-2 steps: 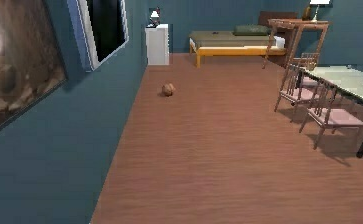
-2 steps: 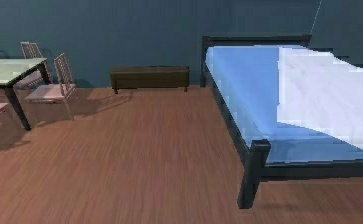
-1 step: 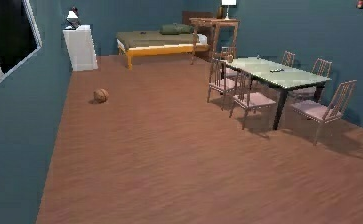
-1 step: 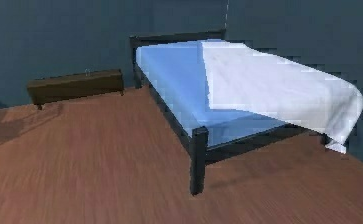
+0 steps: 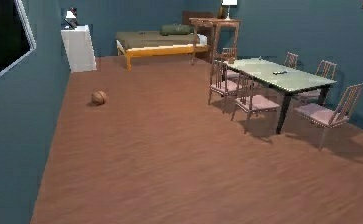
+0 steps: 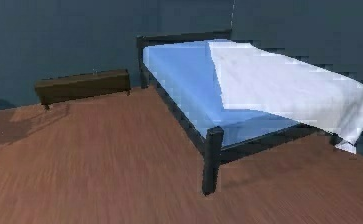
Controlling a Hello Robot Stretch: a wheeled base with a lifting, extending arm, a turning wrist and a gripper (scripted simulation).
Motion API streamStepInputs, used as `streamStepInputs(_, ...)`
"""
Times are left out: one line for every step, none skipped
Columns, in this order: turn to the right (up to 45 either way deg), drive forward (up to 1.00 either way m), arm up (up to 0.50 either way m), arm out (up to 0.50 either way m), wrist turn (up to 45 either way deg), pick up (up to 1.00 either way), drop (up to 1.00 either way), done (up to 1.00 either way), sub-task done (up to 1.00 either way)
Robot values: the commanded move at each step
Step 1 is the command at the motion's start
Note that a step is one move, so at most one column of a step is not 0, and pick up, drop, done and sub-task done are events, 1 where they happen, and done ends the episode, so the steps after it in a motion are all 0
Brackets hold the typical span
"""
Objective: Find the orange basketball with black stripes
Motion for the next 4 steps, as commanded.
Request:
streamStepInputs(-21.0,0.0,0.0,0.0,0.0,0.0,0.0,0.0,0.0)
streamStepInputs(0.0,1.0,0.0,0.0,0.0,0.0,0.0,0.0,0.0)
streamStepInputs(0.0,1.0,0.0,0.0,0.0,0.0,0.0,0.0,0.0)
streamStepInputs(-6.0,0.0,0.0,0.0,0.0,0.0,0.0,0.0,0.0)
